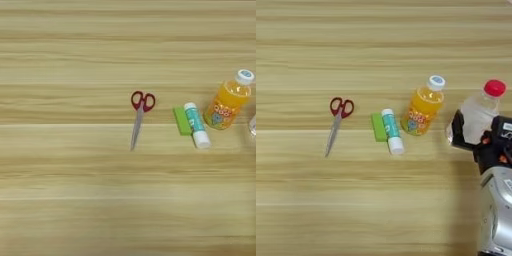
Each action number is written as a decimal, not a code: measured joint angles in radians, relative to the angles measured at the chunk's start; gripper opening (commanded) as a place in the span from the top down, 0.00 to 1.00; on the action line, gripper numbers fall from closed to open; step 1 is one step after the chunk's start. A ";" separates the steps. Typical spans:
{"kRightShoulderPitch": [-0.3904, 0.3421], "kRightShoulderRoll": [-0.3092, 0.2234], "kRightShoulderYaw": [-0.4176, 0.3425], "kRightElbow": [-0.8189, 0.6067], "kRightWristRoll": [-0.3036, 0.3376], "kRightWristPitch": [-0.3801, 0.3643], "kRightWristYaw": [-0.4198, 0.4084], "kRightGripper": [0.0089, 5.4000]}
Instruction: Move the objects on the table
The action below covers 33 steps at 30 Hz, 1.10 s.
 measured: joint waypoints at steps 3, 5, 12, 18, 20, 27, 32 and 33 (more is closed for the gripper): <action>0.027 0.010 -0.006 -0.028 0.014 0.015 0.000 0.00; 0.056 0.019 -0.007 -0.077 0.023 0.041 -0.001 0.00; 0.114 0.052 -0.008 -0.244 0.066 0.128 -0.021 0.00; 0.159 0.077 0.010 -0.346 0.074 0.163 -0.026 0.00; 0.172 0.091 0.024 -0.358 0.079 0.178 -0.024 0.00; 0.211 0.122 0.055 -0.416 0.088 0.205 -0.021 0.00; 0.216 0.129 0.077 -0.428 0.083 0.206 -0.021 0.00; 0.217 0.129 0.099 -0.438 0.072 0.201 -0.018 0.00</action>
